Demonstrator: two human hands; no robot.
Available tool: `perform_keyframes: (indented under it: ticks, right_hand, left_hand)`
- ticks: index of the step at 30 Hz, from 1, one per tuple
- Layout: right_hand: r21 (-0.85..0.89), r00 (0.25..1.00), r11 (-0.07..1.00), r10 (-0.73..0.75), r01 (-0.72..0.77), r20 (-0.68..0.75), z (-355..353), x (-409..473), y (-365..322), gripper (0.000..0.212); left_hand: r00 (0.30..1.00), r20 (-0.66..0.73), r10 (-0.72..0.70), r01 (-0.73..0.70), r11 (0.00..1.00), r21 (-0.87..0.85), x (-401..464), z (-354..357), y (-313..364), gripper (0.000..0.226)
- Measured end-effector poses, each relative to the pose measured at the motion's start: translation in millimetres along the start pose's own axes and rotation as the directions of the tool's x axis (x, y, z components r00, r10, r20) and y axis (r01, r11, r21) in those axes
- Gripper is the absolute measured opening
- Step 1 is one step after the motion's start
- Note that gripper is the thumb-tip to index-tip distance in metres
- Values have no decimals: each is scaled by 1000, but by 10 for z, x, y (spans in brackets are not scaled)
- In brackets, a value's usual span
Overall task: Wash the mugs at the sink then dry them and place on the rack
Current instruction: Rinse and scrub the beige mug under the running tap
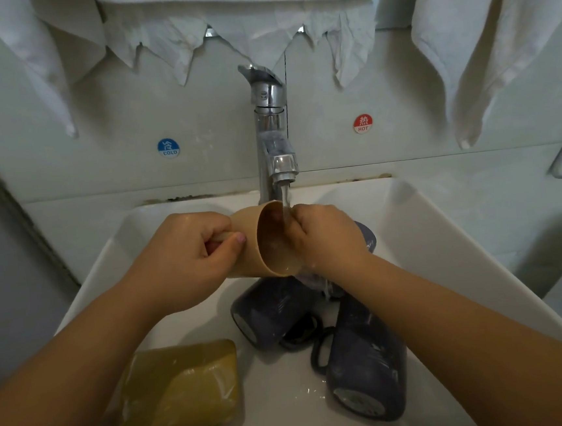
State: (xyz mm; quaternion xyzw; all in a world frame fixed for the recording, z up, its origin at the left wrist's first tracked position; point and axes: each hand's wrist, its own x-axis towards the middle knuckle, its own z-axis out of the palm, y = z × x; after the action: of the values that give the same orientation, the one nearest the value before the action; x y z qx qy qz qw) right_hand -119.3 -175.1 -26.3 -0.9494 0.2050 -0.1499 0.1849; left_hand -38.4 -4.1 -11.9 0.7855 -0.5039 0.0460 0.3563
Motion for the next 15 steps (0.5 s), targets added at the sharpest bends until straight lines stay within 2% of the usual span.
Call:
perform_keyframes:
  ticks: [1, 3, 5, 7, 8, 10, 12, 14, 15]
  right_hand:
    - [11, 1000, 1000, -11, 11, 15, 2, -12, -5, 31]
    - [199, 994, 980, -20, -3, 111, 42, -43, -7, 22]
    - [455, 965, 885, -29, -96, 261, 94, -86, 9, 16]
    - [556, 948, 816, -32, -158, 316, 109, -83, 58, 21]
    - [578, 958, 800, -12, -163, 286, 110, -77, 74, 18]
    - [570, 991, 814, 47, -112, 128, 88, -61, 65, 4]
    - [499, 998, 866, 52, -32, -26, 96, -43, 81, 22]
    - [444, 999, 896, 12, 7, -39, 96, -54, 101, 27]
    - [427, 1000, 904, -16, 13, 3, 84, -68, 111, 24]
  left_hand:
    - [1000, -11, 1, -1, 1000, -2, 4, -13, -12, 40]
    - [999, -35, -12, 12, 1000, 0, 16, -43, -52, 41]
    - [999, -41, -25, 26, 1000, 11, 25, -62, -84, 41]
    - [999, -30, -42, 42, 999, 12, 30, -65, -99, 41]
    - [998, -21, -55, 55, 998, 6, 32, -64, -98, 42]
    - [996, -13, -93, 93, 995, -45, 36, -58, -90, 43]
    - [992, -28, -127, 122, 985, -118, 41, -51, -78, 44]
    - [989, -23, -145, 140, 978, -154, 47, -43, -75, 43]
    - [989, -10, -148, 145, 976, -163, 44, -40, -72, 44]
